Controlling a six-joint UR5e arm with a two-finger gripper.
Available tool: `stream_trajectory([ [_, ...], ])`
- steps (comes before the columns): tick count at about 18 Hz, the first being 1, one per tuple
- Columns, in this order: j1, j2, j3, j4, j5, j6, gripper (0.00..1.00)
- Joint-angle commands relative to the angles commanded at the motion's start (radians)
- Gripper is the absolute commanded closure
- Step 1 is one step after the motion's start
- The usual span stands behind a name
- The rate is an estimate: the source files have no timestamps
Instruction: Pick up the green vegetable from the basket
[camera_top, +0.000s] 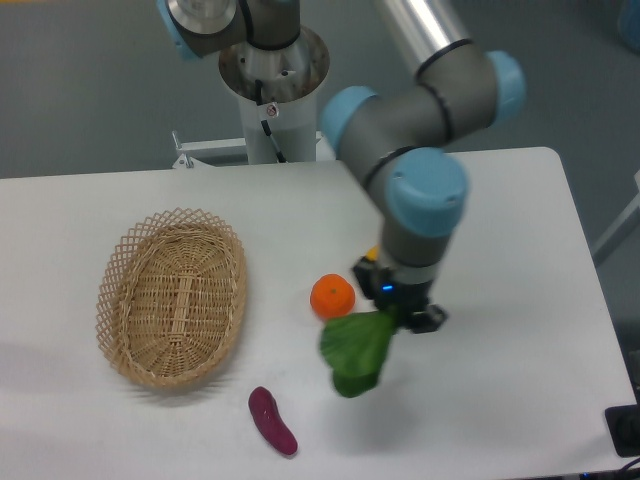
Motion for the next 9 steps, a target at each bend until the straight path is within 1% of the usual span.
stream_trajectory([
  [5,0.034,-0.055,0.063,-0.003,0.014,0.016,0.74],
  [9,0.052,-0.061,0.063,-0.029,0.015,0.035,0.74],
])
